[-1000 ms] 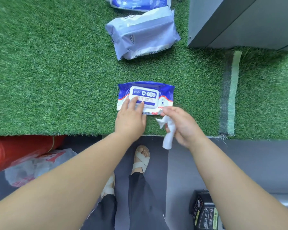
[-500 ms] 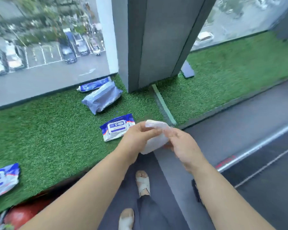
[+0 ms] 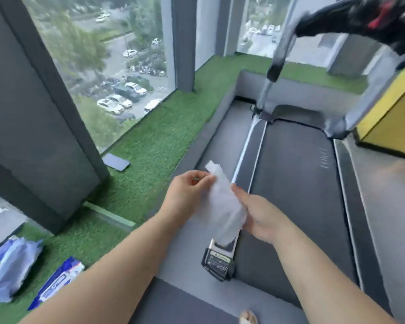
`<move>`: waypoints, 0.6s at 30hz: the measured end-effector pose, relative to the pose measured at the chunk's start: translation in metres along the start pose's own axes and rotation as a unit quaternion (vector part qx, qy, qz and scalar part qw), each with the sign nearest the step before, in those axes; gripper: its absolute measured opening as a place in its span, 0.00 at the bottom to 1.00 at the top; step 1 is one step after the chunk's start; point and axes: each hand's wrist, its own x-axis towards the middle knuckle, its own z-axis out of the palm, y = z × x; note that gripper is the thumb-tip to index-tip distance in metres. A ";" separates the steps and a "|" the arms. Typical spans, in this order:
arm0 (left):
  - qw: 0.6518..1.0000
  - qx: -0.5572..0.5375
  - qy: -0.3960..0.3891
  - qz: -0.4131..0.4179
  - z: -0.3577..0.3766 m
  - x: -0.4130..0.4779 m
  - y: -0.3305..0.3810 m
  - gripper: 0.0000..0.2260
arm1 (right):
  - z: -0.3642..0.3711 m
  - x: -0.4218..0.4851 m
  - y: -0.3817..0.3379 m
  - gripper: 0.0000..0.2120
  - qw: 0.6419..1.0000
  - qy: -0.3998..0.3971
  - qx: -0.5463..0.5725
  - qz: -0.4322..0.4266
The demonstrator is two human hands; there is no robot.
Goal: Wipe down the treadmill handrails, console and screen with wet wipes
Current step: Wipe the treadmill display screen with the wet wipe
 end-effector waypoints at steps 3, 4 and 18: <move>0.997 0.023 -0.059 0.033 0.077 0.019 0.025 0.07 | -0.071 -0.016 -0.012 0.13 0.998 0.028 0.045 -0.014; 0.996 0.039 -0.072 0.044 0.105 0.027 0.032 0.08 | -0.098 -0.017 -0.017 0.09 0.995 0.049 0.075 -0.036; 0.972 -0.082 -0.221 -0.020 0.329 0.111 0.123 0.10 | -0.321 -0.028 -0.120 0.11 0.919 0.237 0.222 -0.225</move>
